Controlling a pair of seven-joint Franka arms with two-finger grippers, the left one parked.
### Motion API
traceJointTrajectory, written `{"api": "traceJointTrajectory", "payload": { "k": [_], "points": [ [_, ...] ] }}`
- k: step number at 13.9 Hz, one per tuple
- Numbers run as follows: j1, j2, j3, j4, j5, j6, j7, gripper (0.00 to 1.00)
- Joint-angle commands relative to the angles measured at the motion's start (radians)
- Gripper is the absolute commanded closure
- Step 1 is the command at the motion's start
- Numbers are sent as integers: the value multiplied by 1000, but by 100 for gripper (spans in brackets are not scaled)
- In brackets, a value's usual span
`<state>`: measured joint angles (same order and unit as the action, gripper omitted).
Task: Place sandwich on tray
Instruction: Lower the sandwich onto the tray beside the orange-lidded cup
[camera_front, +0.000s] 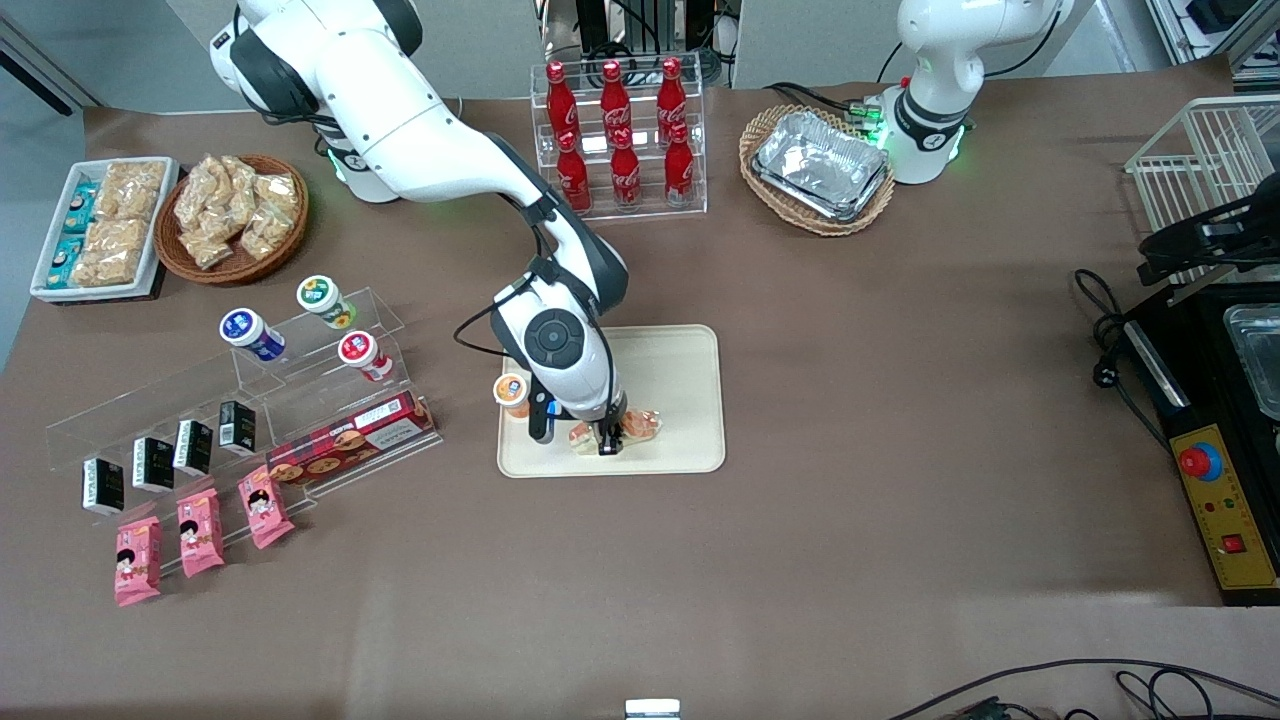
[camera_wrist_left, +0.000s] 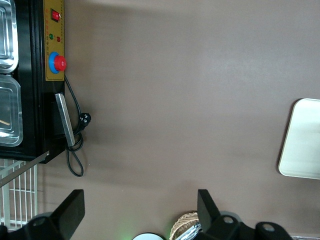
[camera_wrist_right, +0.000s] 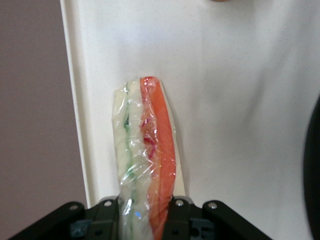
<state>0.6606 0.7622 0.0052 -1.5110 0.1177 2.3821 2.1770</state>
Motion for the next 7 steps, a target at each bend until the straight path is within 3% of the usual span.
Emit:
{"api": "traceJointTrajectory", "payload": {
  "k": [1,7],
  "points": [
    [8,25,-7,34,-4,0,17,1],
    [7,19,-7,34,-43,0,6,0]
  ]
}}
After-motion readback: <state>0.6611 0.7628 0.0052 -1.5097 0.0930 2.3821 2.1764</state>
